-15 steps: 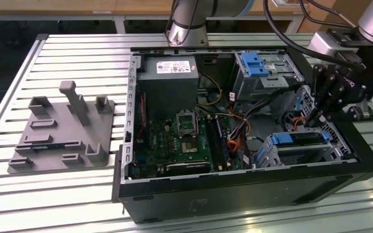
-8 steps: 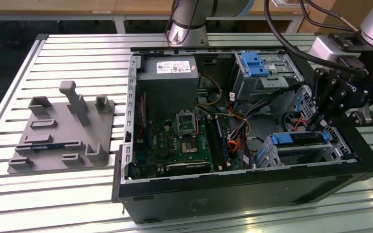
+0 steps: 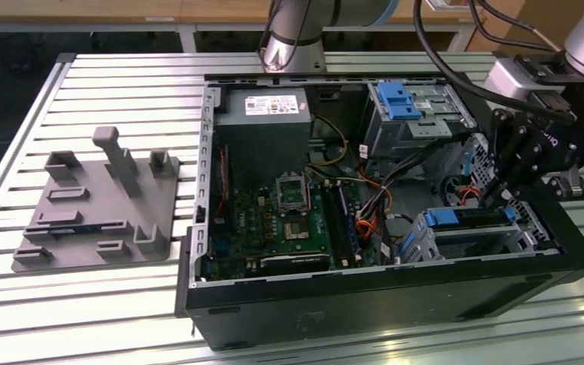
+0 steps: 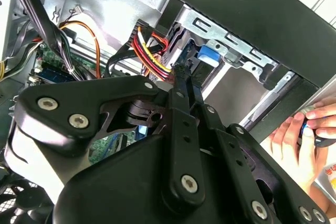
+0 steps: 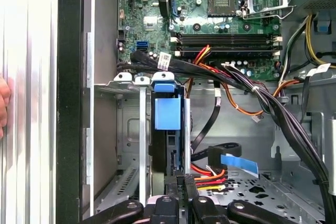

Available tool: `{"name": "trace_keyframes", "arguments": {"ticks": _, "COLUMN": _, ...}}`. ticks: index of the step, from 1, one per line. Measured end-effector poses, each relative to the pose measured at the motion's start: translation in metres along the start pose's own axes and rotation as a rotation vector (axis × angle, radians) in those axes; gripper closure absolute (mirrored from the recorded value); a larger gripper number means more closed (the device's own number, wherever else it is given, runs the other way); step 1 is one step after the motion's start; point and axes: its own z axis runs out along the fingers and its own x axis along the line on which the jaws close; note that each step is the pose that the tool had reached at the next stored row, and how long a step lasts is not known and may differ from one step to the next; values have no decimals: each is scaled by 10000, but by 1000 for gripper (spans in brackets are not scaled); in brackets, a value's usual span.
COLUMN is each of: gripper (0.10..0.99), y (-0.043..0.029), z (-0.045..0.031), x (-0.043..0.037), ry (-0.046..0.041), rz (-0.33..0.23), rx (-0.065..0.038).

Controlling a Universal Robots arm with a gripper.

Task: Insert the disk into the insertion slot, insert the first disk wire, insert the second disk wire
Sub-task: 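Insert the first disk wire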

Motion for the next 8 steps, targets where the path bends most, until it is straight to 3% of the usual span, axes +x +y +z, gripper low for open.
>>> {"name": "trace_keyframes", "arguments": {"ticks": 8, "gripper": 922, "y": -7, "z": 22, "x": 23, "ry": -1, "rz": 19, "rx": -1}}
